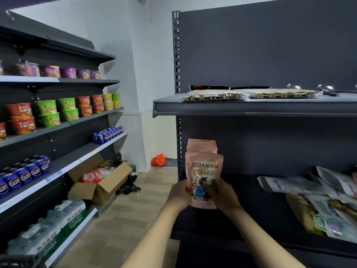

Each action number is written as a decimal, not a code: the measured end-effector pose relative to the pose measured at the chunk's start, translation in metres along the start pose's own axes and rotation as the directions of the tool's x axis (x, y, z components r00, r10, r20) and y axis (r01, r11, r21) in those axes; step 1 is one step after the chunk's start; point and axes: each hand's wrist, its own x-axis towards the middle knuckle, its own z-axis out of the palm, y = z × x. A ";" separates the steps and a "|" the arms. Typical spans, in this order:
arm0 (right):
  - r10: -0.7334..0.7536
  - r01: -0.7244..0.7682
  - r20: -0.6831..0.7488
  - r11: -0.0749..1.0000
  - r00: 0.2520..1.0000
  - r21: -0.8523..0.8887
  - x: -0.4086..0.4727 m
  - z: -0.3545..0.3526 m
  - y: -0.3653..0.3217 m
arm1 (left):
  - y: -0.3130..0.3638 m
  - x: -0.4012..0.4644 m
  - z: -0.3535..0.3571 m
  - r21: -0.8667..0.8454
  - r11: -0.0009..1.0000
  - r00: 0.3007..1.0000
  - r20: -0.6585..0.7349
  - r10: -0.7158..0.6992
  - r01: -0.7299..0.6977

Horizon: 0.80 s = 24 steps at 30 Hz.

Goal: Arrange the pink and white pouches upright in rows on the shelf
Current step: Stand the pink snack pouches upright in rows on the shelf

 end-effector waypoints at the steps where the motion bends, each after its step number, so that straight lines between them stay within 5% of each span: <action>1: -0.003 0.001 -0.031 0.996 1.000 -0.085 0.003 0.002 0.001 | -0.003 0.002 0.001 0.008 1.000 1.000 -0.026 0.010 -0.009; 13: 0.203 -0.203 -0.016 0.978 0.979 -0.051 -0.006 0.018 0.021 | -0.040 0.007 0.026 -0.107 0.993 0.998 0.014 0.056 -0.054; 24: 0.125 -0.126 -0.028 0.989 0.992 -0.080 -0.004 0.019 0.039 | -0.048 0.018 0.036 -0.140 0.988 0.997 -0.048 0.062 -0.068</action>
